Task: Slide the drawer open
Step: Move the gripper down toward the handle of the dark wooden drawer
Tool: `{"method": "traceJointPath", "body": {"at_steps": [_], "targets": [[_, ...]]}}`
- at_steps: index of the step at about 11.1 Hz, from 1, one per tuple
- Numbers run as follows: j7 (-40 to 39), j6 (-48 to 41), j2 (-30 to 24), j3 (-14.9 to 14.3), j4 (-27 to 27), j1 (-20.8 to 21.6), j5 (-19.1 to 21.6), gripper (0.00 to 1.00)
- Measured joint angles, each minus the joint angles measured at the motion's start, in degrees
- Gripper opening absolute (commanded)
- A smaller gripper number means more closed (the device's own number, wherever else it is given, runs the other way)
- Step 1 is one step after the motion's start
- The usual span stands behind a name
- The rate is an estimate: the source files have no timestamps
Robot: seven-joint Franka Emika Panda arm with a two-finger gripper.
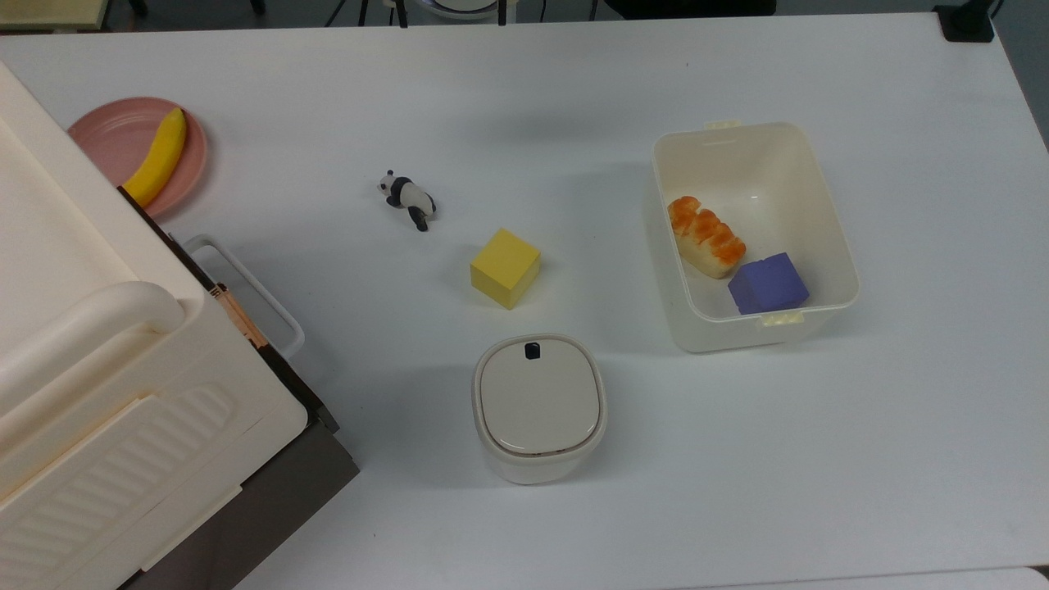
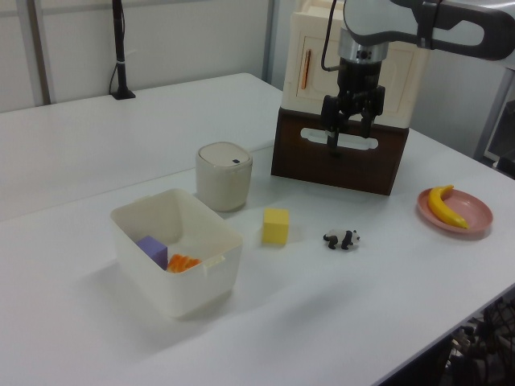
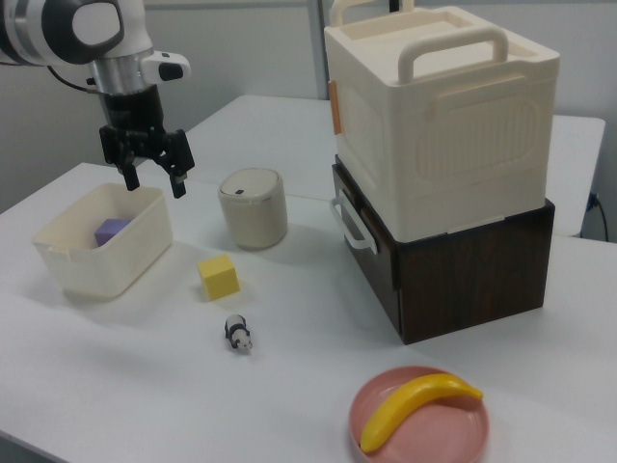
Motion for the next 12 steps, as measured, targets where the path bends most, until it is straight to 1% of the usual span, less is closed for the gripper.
{"method": "traceJointPath", "body": {"at_steps": [3,4,5,6,7,9,10,12], "targets": [[-0.4,0.0,0.0,0.0,0.0,-0.1,0.0,1.00],[-0.4,0.7,0.0,0.0,0.0,-0.1,0.0,1.00],[-0.7,3.3,0.0,-0.1,-0.1,-0.1,0.0,1.00],[-4.2,6.0,0.2,-0.3,-0.2,-0.3,-1.0,1.00],[-10.8,7.3,0.6,-0.4,-0.3,-0.7,-2.9,1.00],[-23.2,8.8,2.2,-0.5,-0.9,-2.0,-4.8,1.00],[-26.6,9.7,3.4,-0.6,-1.0,-2.6,-5.8,1.00],[-28.3,13.5,6.5,-0.6,-1.0,-3.6,-7.9,1.00]]}}
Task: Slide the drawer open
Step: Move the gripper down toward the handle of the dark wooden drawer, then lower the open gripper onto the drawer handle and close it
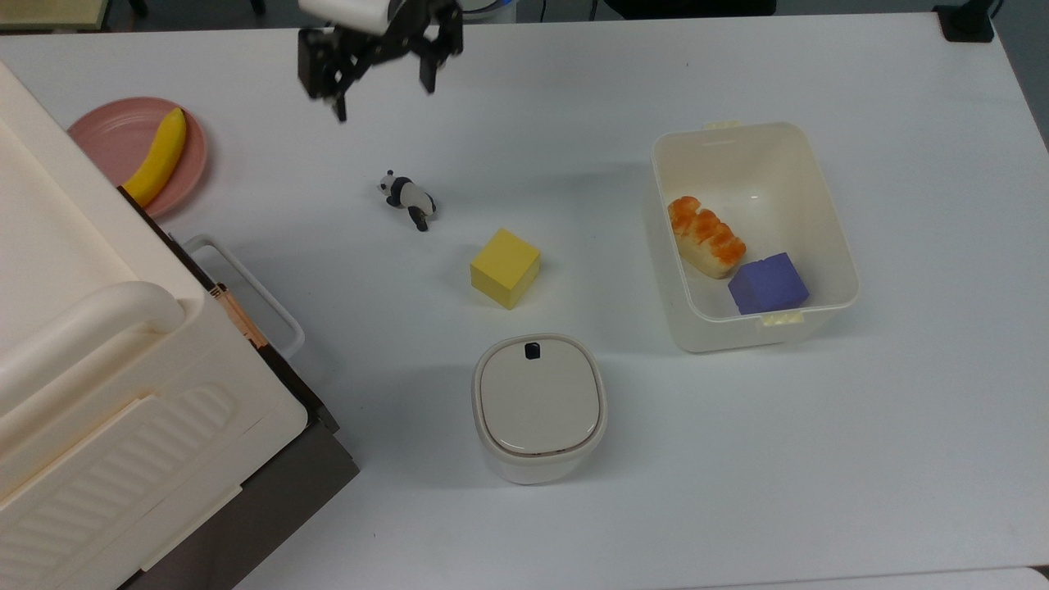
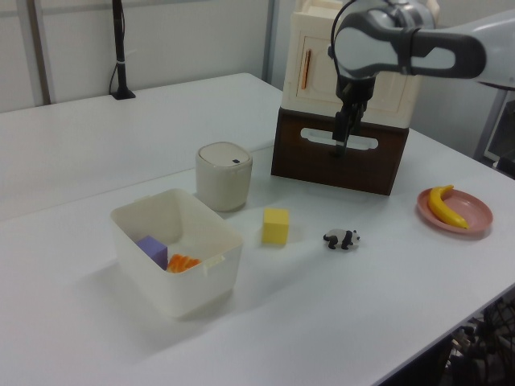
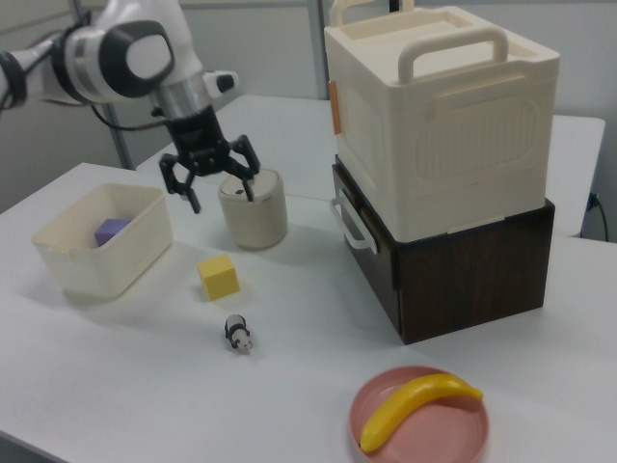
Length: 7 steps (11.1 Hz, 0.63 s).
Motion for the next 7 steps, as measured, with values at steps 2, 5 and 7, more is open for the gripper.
{"method": "traceJointPath", "body": {"at_steps": [2,5,7], "targets": [[-0.2,6.1,4.5,0.0,0.6,-2.0,-3.7,1.00],[-0.5,10.6,11.4,0.2,5.0,-5.1,-6.7,1.00],[-0.6,13.8,14.9,0.7,7.7,-6.6,-8.5,1.00]]}}
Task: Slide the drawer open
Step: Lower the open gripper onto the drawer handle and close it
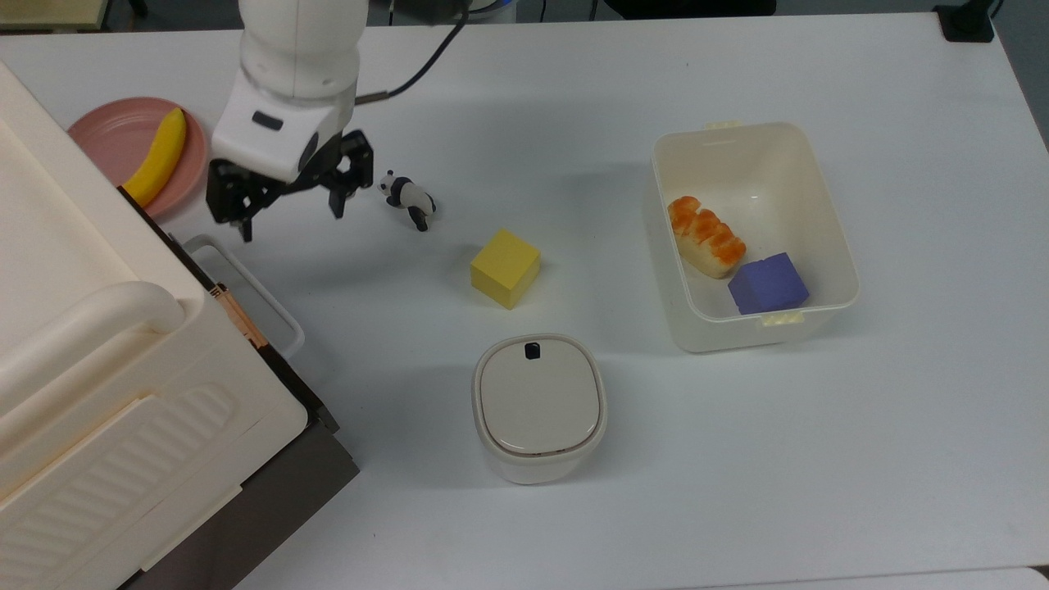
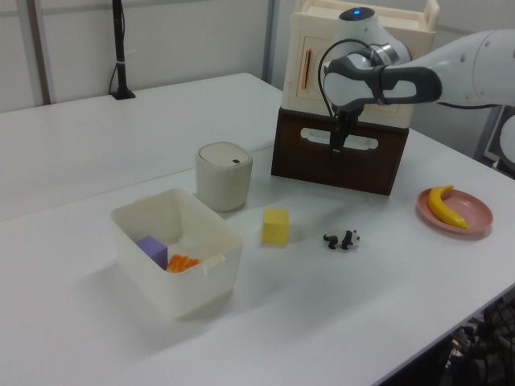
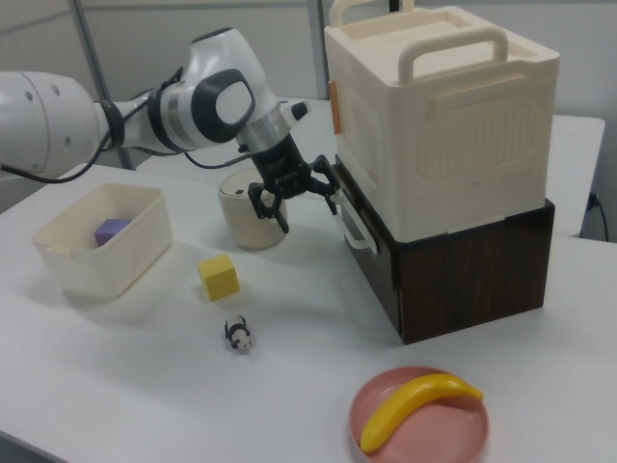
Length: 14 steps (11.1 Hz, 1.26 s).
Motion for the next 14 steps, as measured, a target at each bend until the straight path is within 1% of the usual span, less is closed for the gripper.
{"method": "traceJointPath", "body": {"at_steps": [5,8,12,14], "targets": [[-0.1,5.4,2.5,0.5,0.8,-1.3,-2.0,1.00],[-0.1,9.6,5.1,1.7,0.8,-3.0,-4.3,1.00],[-0.1,10.2,5.6,2.5,0.9,-3.5,-4.7,1.00],[-0.1,10.2,5.8,3.5,0.9,-3.6,-4.7,1.00]]}}
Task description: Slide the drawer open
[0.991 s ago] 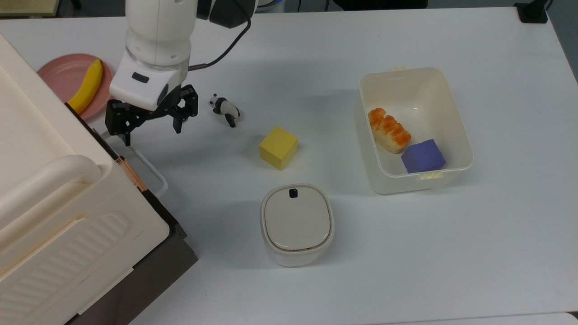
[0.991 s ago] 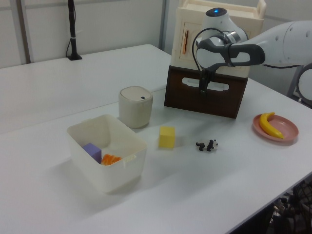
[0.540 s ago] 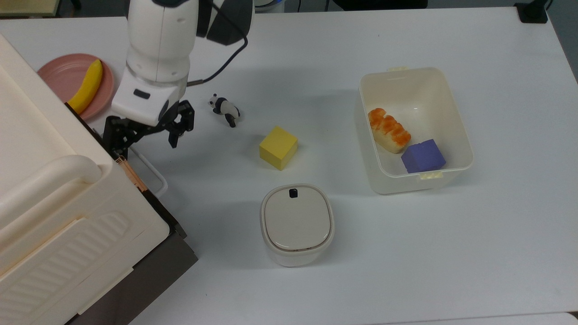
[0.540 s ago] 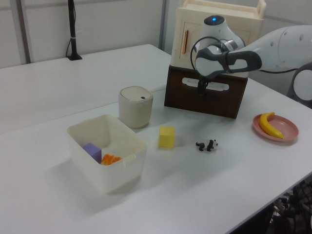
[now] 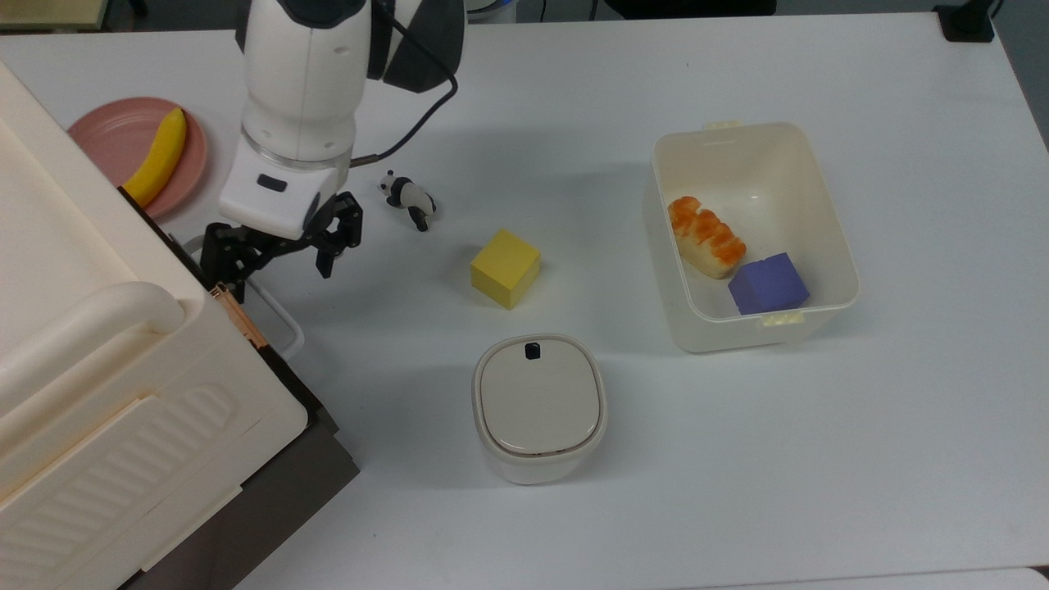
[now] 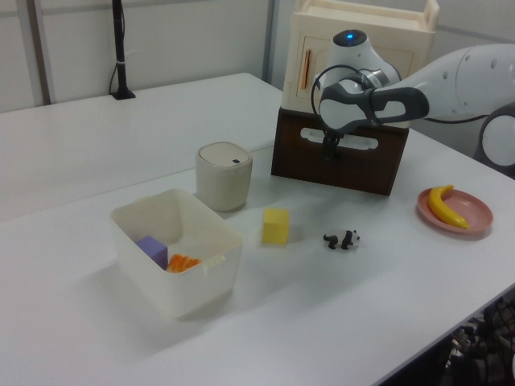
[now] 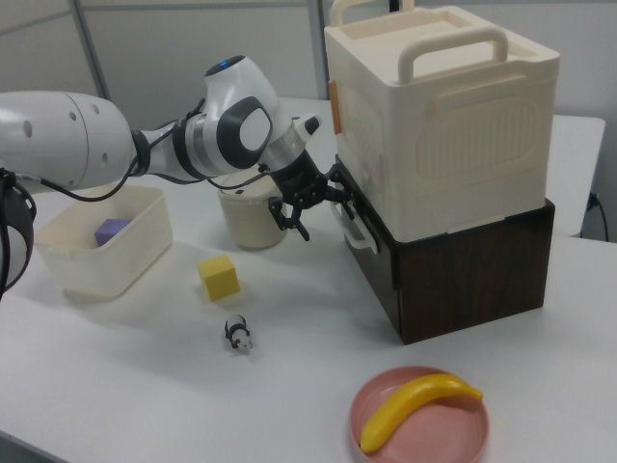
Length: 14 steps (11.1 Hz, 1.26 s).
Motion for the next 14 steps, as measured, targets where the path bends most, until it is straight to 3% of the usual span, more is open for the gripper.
{"method": "traceJointPath", "body": {"at_steps": [3,8,13,14], "targets": [[0.0,0.1,-0.1,2.2,0.9,-0.5,0.0,1.00],[0.0,0.1,-0.1,2.3,1.1,-1.0,0.0,0.99],[0.0,0.1,0.0,2.4,1.2,-2.5,0.0,0.75],[0.0,0.1,0.0,2.4,1.3,-2.5,0.0,0.74]]}}
